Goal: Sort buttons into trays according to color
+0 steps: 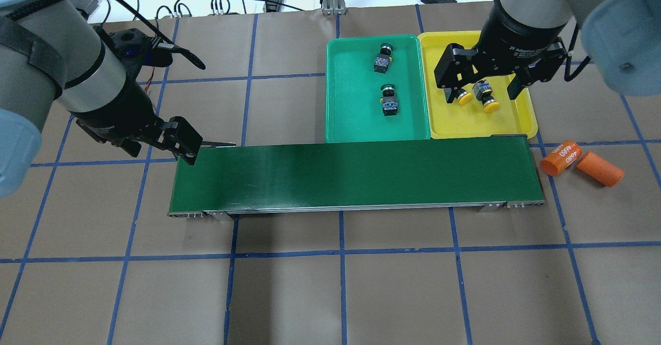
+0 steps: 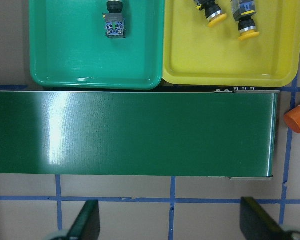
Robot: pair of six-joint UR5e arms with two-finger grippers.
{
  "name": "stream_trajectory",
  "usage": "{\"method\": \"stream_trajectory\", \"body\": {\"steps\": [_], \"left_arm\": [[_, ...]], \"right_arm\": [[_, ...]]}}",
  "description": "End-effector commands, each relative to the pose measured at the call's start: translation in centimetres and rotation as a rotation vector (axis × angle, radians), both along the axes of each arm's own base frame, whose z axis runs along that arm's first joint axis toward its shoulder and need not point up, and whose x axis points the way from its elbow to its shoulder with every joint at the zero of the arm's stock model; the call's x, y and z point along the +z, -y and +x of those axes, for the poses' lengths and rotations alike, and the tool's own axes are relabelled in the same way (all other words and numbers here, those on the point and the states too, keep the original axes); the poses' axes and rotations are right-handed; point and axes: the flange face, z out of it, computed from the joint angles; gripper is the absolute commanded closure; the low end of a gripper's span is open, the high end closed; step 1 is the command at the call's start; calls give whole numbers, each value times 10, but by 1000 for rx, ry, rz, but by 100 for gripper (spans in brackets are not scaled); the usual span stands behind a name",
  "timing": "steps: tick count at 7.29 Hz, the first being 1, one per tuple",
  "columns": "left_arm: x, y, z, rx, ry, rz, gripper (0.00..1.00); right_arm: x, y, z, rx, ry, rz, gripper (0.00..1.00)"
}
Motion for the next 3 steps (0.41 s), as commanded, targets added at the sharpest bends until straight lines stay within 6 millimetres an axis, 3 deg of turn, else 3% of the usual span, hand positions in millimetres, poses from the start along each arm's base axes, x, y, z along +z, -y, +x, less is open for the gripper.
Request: {"method": "stream_trajectory", "body": {"steps": [1, 3], "left_arm": [[-3, 2, -1, 4, -2, 5, 0], [0, 2, -2, 4, -3, -1, 0]], "right_arm": [[-1, -1, 0, 2, -4, 3, 0], [-4, 0, 0, 1, -4, 13, 0]]}}
